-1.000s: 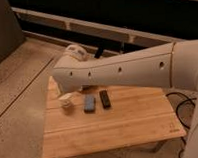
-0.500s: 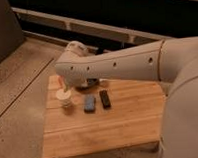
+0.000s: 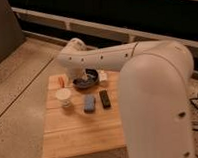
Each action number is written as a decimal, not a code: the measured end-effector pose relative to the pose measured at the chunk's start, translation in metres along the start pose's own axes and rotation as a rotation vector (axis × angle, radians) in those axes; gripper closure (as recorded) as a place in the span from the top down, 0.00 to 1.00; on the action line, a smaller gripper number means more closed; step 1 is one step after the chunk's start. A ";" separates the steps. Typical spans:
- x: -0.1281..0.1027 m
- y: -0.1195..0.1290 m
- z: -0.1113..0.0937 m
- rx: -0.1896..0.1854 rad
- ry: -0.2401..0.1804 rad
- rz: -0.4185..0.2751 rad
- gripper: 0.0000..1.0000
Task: Place the pepper on the white sponge
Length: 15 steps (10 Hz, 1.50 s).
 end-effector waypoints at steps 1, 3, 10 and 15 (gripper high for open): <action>-0.009 0.004 0.009 -0.017 -0.004 -0.015 0.65; -0.056 0.033 0.018 -0.126 -0.081 -0.107 0.65; -0.087 0.046 0.032 -0.172 -0.101 -0.123 0.65; -0.097 0.081 0.091 -0.152 0.039 -0.176 0.65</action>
